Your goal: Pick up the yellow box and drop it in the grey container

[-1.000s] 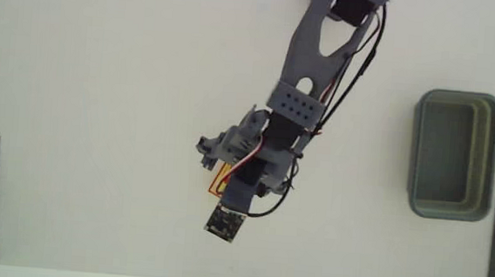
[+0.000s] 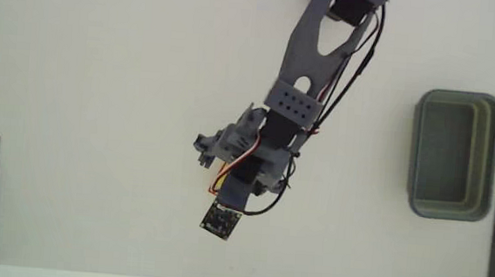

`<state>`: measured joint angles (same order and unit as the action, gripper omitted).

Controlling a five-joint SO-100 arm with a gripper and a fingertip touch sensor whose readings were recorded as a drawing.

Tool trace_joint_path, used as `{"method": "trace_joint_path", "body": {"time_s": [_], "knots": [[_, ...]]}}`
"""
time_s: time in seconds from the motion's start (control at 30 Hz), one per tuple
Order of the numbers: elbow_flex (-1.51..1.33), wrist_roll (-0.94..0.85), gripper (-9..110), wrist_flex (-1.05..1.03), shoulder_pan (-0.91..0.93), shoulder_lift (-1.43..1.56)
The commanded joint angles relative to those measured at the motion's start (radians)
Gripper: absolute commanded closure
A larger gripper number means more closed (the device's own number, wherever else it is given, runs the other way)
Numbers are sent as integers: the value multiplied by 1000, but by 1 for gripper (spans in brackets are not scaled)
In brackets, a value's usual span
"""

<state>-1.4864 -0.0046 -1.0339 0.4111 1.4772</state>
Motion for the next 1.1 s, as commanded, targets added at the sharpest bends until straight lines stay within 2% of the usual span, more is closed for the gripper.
{"method": "trace_joint_path", "body": {"time_s": [0.0, 1.07], "knots": [[51, 5, -9, 13, 11, 29], [-12, 5, -9, 73, 11, 33]]}}
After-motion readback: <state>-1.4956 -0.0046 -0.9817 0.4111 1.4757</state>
